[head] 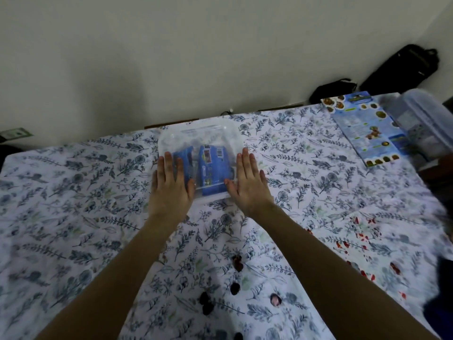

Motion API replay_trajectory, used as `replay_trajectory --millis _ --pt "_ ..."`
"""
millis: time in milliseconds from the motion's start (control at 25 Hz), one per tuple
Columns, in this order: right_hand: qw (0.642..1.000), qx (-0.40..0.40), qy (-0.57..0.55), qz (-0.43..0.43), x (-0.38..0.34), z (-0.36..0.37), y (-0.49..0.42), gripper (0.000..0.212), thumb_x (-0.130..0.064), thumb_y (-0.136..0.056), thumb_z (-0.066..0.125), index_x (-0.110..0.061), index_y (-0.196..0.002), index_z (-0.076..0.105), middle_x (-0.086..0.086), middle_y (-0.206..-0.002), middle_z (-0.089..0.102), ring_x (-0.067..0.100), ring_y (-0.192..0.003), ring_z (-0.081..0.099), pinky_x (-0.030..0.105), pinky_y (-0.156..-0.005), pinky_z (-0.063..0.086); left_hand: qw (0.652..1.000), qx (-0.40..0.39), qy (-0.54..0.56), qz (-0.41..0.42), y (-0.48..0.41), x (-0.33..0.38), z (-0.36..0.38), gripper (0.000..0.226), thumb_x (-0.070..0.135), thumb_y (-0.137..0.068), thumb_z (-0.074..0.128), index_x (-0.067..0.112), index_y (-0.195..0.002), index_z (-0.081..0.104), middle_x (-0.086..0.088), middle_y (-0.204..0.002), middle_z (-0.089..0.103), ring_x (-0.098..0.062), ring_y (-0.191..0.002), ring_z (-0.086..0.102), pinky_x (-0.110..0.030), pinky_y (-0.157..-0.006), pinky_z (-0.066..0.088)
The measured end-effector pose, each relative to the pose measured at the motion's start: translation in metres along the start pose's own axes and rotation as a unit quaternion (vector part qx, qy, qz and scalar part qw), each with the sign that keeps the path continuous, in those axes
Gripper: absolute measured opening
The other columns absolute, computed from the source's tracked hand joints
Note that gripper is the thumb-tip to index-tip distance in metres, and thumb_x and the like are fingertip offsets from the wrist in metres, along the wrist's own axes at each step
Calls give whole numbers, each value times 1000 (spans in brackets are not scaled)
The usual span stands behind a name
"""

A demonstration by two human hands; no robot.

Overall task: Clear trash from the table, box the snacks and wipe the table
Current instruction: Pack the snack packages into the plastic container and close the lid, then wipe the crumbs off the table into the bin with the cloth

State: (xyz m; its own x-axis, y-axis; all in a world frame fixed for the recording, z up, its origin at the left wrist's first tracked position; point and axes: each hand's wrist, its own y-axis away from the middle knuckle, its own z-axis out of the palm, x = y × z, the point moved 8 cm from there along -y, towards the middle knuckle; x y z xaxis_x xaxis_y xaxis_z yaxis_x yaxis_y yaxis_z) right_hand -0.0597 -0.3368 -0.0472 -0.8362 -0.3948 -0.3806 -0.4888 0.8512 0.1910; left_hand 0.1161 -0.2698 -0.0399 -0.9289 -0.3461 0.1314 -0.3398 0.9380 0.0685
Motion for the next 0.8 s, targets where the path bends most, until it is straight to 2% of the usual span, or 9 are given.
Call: replay_trajectory --millis 80,120,200,240,320,480,560,680,800 --pt "1000 -5 -11 -23 4 -11 11 73 -53 -98 24 -10 -150 -4 7 -158 -20 22 -146 -14 48 -120 1 1000 -6 -23 13 4 15 -17 60 33 -97 36 -1 -145 26 -23 -154 24 -36 -145 21 -46 -119 21" --pt "998 18 -37 -41 10 -21 25 67 -48 -99 28 -9 -150 7 8 -160 -11 23 -148 -4 46 -120 7 999 14 -18 42 12 31 -27 51 26 -95 42 -3 -138 38 -25 -147 37 -38 -138 35 -46 -115 31" --pt "989 81 -112 -55 41 -37 72 53 -37 -100 35 -12 -146 30 9 -158 16 25 -143 24 41 -114 29 989 57 38 130 41 77 -37 33 19 -90 45 0 -115 58 -20 -119 59 -35 -110 57 -42 -92 50" --pt "983 102 -140 -53 63 -40 102 47 -34 -100 37 -13 -141 38 9 -154 29 25 -136 37 39 -107 39 980 65 74 175 60 104 -34 31 20 -89 42 4 -106 62 -15 -108 63 -31 -99 60 -39 -84 51" --pt "978 122 -167 -36 108 -35 161 38 -31 -99 39 -14 -130 50 7 -138 48 22 -122 50 38 -96 47 964 32 130 231 89 150 -16 32 22 -88 37 9 -99 64 -8 -100 65 -22 -95 56 -33 -82 47" --pt "969 165 -170 69 220 -36 260 27 -29 -96 40 -16 -112 57 7 -110 61 24 -102 56 32 -86 45 941 -78 173 279 116 258 45 31 24 -94 34 14 -102 62 -2 -104 60 -18 -96 58 -36 -80 52" --pt "964 199 -152 94 265 -47 294 25 -27 -95 41 -13 -108 58 6 -107 60 25 -100 56 35 -89 44 926 -114 180 311 126 317 67 27 21 -95 38 12 -105 62 -3 -107 58 -21 -99 58 -35 -80 51" --pt "954 247 -95 143 318 -65 328 30 -27 -92 44 -11 -116 54 7 -121 53 26 -111 51 38 -95 42 911 -130 188 343 135 390 84 21 15 -96 45 10 -108 62 -5 -109 57 -22 -97 59 -35 -80 50" --pt "933 235 -29 273 374 -66 352 56 -40 -88 40 -9 -135 42 17 -147 36 33 -136 31 49 -113 26 897 -128 178 384 131 450 94 20 12 -93 48 8 -107 62 -7 -111 56 -25 -102 57 -39 -85 50"
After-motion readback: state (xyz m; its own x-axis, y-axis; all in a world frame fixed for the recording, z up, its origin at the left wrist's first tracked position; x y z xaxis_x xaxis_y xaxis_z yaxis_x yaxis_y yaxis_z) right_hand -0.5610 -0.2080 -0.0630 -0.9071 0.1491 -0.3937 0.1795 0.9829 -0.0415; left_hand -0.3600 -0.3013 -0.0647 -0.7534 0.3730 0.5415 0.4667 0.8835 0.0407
